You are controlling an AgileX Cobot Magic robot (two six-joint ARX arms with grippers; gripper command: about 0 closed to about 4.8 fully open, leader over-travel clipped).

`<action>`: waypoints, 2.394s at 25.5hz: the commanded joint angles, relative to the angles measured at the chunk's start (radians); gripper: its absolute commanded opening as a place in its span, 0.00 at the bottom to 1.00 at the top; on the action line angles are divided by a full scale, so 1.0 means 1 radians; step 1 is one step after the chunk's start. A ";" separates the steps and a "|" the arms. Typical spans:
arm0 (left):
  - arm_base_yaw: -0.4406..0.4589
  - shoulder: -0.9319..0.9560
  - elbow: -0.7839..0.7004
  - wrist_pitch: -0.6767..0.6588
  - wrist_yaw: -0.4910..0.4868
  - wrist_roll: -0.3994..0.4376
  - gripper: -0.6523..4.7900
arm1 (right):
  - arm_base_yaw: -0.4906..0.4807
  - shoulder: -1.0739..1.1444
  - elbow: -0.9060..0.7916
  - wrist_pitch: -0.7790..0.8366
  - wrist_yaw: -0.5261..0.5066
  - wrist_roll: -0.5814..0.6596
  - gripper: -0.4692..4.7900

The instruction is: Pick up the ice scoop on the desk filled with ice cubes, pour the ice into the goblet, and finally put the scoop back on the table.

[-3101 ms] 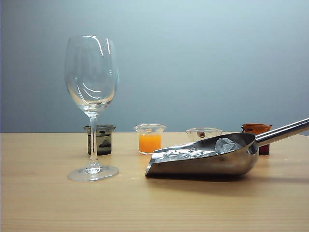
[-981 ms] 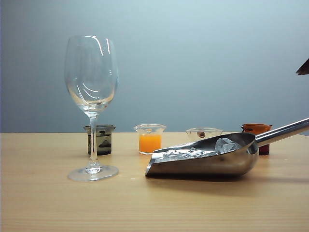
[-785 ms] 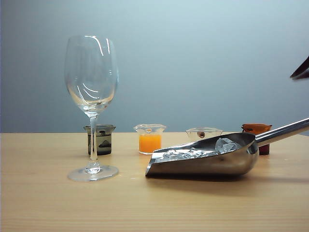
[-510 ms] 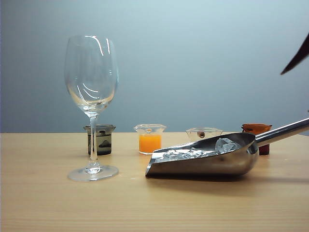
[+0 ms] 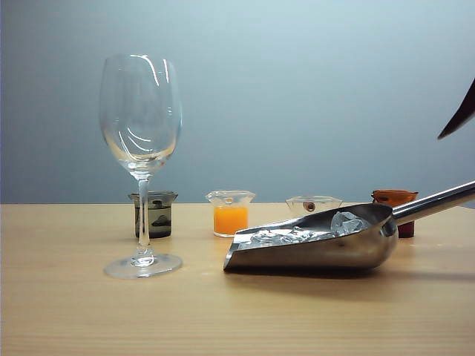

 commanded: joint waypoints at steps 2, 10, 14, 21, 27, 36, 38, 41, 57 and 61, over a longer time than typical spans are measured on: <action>0.000 -0.002 0.005 0.011 0.005 0.005 0.11 | 0.000 0.023 -0.044 0.099 0.010 0.036 0.93; 0.000 -0.002 0.005 0.011 0.005 0.005 0.11 | 0.001 0.139 -0.056 0.261 0.025 0.037 0.93; 0.000 -0.002 0.005 0.011 0.005 0.005 0.11 | 0.001 0.268 -0.056 0.383 0.021 0.039 0.93; 0.000 -0.002 0.005 0.011 0.005 0.024 0.11 | 0.002 0.433 -0.054 0.599 0.021 0.064 0.93; 0.000 -0.002 0.005 0.011 0.005 0.027 0.11 | 0.002 0.537 -0.054 0.726 -0.002 0.090 0.92; 0.000 -0.002 0.005 0.011 0.005 0.026 0.11 | 0.055 0.562 -0.054 0.775 0.058 0.091 0.92; 0.000 -0.002 0.005 0.011 0.005 0.026 0.11 | 0.081 0.562 -0.054 0.775 0.093 0.091 0.92; 0.000 -0.002 0.005 0.011 0.005 0.026 0.11 | 0.090 0.562 -0.054 0.775 0.124 0.091 0.90; 0.000 -0.002 0.005 0.011 0.005 0.026 0.11 | 0.090 0.564 -0.054 0.774 0.144 0.091 0.74; 0.000 -0.002 0.005 0.011 0.005 0.027 0.11 | 0.090 0.564 -0.054 0.774 0.163 0.117 0.72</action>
